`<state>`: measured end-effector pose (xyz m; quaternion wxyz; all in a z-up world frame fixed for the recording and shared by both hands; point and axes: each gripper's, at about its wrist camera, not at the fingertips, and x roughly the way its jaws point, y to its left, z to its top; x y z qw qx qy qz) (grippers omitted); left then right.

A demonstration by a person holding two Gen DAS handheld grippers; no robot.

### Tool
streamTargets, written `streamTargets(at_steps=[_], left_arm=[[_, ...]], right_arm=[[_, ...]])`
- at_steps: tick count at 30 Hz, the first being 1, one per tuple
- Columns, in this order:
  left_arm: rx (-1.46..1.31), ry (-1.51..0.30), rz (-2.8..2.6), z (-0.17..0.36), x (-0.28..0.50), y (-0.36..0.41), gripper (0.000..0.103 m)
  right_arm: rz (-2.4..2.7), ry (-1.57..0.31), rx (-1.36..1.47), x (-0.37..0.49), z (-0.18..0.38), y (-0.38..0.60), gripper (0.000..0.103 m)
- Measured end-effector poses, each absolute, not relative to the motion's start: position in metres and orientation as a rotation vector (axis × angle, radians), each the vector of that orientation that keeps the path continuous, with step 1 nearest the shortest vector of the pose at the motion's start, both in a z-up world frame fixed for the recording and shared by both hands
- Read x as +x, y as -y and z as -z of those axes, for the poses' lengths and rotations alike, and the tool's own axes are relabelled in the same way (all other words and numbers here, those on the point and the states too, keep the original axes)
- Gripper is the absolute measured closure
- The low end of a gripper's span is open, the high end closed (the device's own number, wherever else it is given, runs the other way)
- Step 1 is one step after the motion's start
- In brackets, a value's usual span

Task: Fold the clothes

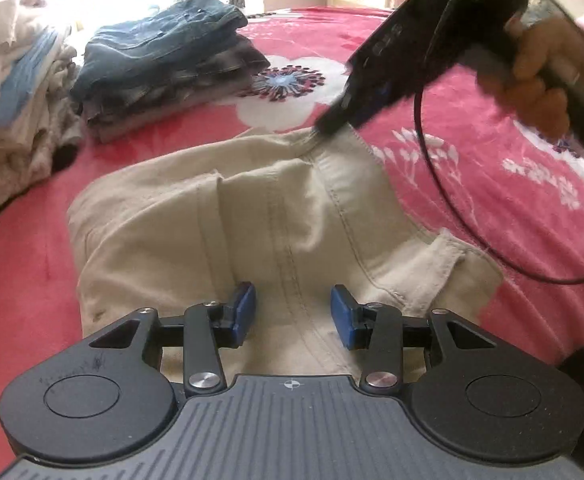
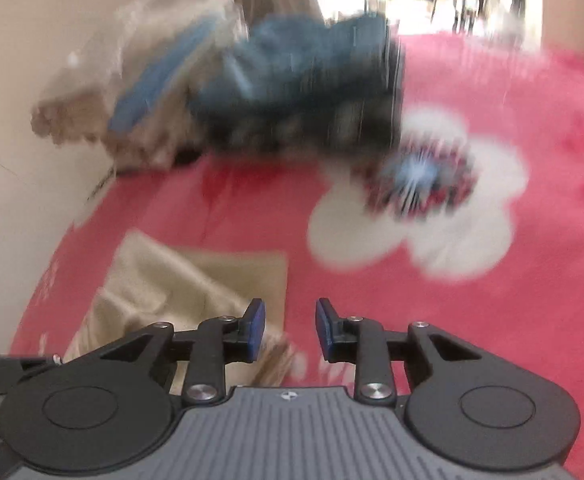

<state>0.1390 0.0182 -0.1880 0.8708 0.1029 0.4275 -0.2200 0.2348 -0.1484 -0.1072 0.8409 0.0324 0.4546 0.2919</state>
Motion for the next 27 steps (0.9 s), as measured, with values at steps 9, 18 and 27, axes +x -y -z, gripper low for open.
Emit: streamTargets(at_steps=[9, 18, 27], left_arm=[[0.118, -0.872, 0.405, 0.188, 0.123, -0.025, 0.062], [-0.129, -0.847, 0.245, 0.140, 0.073, -0.102, 0.061], [-0.617, -1.015, 0.200, 0.208, 0.120, -0.190, 0.054]], right_arm=[[-0.680, -1.039, -0.117, 0.230, 0.192, 0.094, 0.092], [-0.652, -1.044, -0.141, 0.233, 0.189, 0.085, 0.092], [-0.600, -1.054, -0.132, 0.230, 0.187, 0.080, 0.092]])
